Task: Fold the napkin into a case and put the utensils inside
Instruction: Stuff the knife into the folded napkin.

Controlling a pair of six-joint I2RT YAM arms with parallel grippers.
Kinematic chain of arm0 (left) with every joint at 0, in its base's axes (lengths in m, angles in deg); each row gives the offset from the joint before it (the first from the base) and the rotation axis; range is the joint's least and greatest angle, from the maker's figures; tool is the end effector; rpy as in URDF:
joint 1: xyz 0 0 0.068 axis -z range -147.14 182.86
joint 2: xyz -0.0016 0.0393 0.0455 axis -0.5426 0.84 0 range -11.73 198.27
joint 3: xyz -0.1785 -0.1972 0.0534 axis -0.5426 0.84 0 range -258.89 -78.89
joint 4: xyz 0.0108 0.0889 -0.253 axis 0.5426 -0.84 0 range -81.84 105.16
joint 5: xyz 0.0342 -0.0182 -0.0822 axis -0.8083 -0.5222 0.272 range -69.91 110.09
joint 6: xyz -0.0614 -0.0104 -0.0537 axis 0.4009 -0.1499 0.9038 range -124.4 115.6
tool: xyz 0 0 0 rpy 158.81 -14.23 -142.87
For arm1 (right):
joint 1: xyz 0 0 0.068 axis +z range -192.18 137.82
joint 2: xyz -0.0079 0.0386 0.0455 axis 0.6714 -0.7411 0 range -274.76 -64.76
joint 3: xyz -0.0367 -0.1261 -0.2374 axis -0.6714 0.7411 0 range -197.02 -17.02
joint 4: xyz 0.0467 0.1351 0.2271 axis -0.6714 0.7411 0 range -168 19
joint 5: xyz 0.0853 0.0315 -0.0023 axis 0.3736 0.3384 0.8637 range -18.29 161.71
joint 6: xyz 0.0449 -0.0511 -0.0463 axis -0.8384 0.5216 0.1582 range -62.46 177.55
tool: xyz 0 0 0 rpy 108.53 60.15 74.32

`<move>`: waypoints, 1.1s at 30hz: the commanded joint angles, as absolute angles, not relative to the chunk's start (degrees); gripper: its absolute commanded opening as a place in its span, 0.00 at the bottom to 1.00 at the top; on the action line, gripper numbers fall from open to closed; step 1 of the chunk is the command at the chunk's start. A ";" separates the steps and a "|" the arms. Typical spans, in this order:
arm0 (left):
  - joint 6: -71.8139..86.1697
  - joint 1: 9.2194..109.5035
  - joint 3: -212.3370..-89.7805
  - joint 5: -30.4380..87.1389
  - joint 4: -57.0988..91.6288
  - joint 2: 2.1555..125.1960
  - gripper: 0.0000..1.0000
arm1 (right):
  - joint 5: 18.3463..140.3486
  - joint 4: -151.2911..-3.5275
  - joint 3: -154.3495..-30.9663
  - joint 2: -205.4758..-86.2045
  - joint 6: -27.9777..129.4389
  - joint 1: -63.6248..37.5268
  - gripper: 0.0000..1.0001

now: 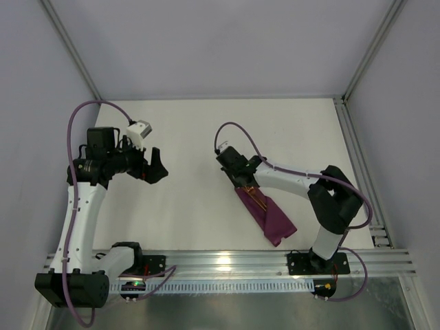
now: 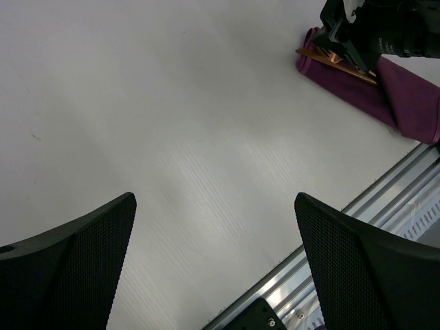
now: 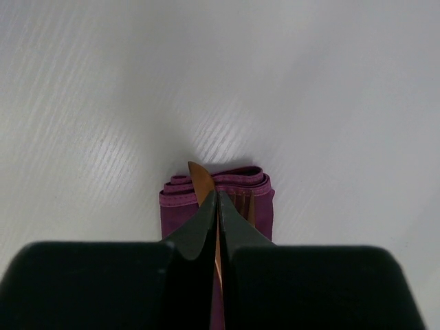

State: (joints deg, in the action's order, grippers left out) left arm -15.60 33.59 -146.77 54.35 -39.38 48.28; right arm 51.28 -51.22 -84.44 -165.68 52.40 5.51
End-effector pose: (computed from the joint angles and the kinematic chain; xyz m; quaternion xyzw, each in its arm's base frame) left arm 0.2215 -0.0431 0.3380 0.2004 0.8720 -0.2405 0.3763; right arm 0.2766 0.2665 0.1594 -0.3027 0.9029 -0.0412 0.3023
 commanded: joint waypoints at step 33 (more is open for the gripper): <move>-16.79 33.57 -146.39 55.86 -38.54 48.48 0.99 | 83.67 -59.46 -84.96 -169.43 59.74 -4.38 0.34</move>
State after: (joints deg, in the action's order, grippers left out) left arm -15.84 33.59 -146.55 54.68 -39.45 48.45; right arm 81.55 -58.15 -83.04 -167.89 58.12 -4.48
